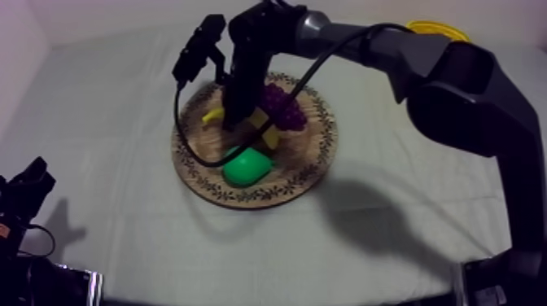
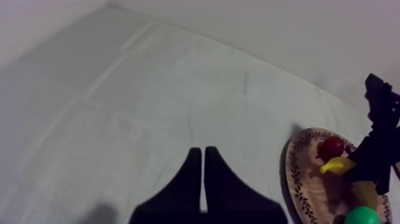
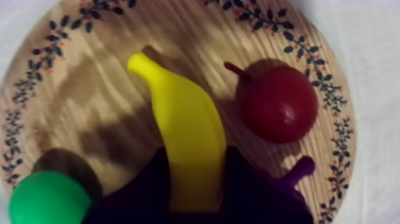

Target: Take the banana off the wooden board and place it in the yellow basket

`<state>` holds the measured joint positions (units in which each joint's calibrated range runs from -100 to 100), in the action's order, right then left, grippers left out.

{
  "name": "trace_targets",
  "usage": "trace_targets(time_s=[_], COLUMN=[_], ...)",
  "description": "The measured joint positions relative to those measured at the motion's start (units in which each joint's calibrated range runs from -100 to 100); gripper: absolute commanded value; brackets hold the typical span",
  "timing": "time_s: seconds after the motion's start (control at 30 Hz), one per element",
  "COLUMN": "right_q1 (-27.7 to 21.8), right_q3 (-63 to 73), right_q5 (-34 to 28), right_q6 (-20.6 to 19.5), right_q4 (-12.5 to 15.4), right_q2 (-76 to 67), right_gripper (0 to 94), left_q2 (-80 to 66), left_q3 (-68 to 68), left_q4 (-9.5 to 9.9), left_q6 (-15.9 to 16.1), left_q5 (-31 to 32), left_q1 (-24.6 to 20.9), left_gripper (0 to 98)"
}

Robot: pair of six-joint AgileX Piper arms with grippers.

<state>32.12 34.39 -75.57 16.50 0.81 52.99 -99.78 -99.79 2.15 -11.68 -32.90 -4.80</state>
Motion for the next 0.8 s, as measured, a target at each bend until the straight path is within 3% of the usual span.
trace_targets(time_s=[0.4, 0.8], right_q1=[-1.7, -8.3], right_q3=[-12.4, -23.4], right_q5=[0.6, 4.0], right_q6=[-0.1, -5.4], right_q4=[-0.5, -3.8], right_q2=[-16.4, -34.8], right_gripper=[6.6, 6.3], left_q2=[0.0, 0.0], left_q3=[0.0, 0.0], left_q4=[0.00, 0.00], left_q6=[0.0, 0.0], left_q5=[0.0, 0.0], left_q1=[0.0, 0.0], left_gripper=[0.1, 0.1])
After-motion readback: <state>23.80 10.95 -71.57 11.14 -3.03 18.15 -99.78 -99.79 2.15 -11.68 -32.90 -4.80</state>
